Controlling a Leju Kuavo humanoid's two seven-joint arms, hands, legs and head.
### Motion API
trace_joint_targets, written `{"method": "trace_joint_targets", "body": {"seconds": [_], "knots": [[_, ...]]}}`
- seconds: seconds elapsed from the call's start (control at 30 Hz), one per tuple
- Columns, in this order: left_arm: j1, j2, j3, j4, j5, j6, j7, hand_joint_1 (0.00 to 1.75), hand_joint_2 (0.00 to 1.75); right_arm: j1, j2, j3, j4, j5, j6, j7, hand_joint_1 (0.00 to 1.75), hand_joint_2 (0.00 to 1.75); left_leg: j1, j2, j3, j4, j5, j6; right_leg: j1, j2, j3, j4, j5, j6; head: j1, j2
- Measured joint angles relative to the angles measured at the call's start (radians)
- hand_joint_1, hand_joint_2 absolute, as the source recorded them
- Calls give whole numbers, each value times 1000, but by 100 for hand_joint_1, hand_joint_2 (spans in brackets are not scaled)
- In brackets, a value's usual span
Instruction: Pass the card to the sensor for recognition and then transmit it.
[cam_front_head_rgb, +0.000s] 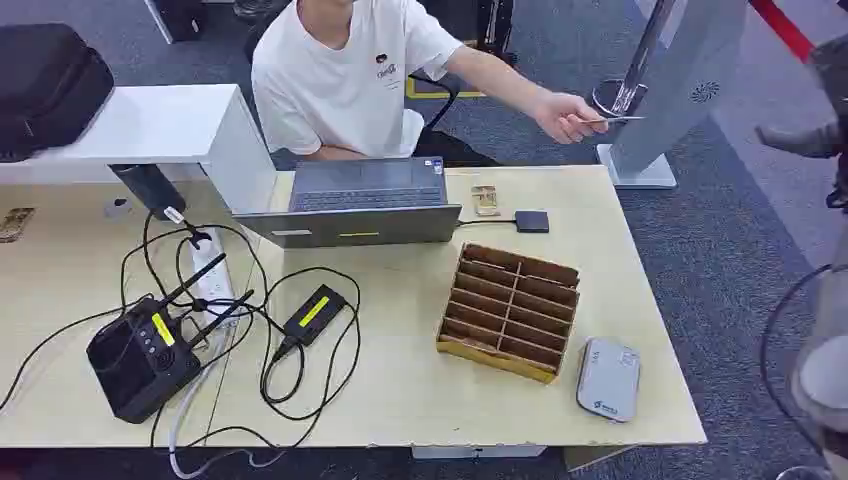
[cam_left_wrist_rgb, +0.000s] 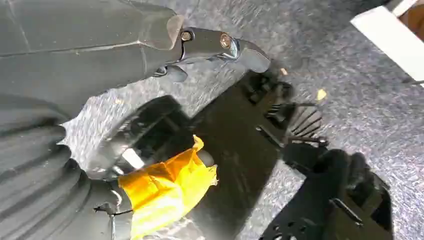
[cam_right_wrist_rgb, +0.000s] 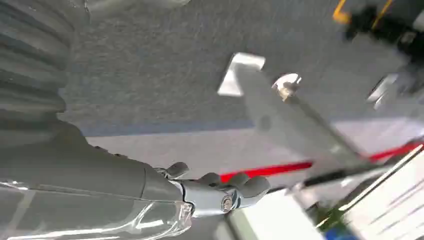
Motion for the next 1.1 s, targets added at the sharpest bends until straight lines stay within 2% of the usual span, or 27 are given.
{"method": "trace_joint_targets", "body": {"seconds": [0.07, 0.17, 0.27, 0.37, 0.4, 0.43, 0.73, 1.1], "knots": [[-8, -16, 6, 5, -9, -5, 8, 0, 175, 26, 31, 69, -23, -43, 3, 0, 0, 175, 0, 0, 0, 0, 0, 0, 0, 0, 0, 0, 0, 0, 0, 0], [-12, -30, 28, 16, 4, -63, 17, 0, 175, 59, 78, 164, -53, -98, 15, 2, 0, 175, 0, 2, 0, 0, 0, 0, 0, 2, -1, 0, 0, 0, 0, 0], [-7, -35, 55, 36, 47, -140, -3, 0, 175, 76, 130, 265, -76, -134, 16, 9, 0, 175, 1, 2, 0, 0, 0, 0, 1, 2, -1, 0, 0, 0, 0, 0], [-2, -38, 73, 56, 69, -171, -26, 0, 175, 89, 163, 351, -97, -171, 14, 16, 0, 175, 2, 1, -1, 0, 0, 0, 2, 1, -2, 0, 0, 0, 0, 0], [-1, -39, 76, 61, 73, -174, -31, 0, 175, 95, 170, 375, -105, -184, 14, 19, 159, 175, 2, 0, -1, 0, 0, 0, 2, 0, -1, 0, 0, -1, 0, 0], [1, -40, 77, 65, 76, -175, -35, 0, 175, 100, 175, 400, -114, -196, 14, 19, 175, 175, 2, 0, -1, 0, 0, 0, 2, 0, -2, 0, -1, -1, 1, 0], [13, -38, 90, 87, 113, -216, -60, 0, 175, 142, 183, 552, -173, -328, 11, 32, 175, 175, 2, 0, -2, 0, 0, -1, 2, 0, -2, -1, -1, -1, 1, 0], [21, -15, 90, 95, 154, -237, -94, 0, 175, 164, 143, 631, -197, -435, 2, 30, 175, 175, 2, 0, -2, 0, 0, -1, 2, -1, -2, -1, -1, -1, 0, 0]]}}
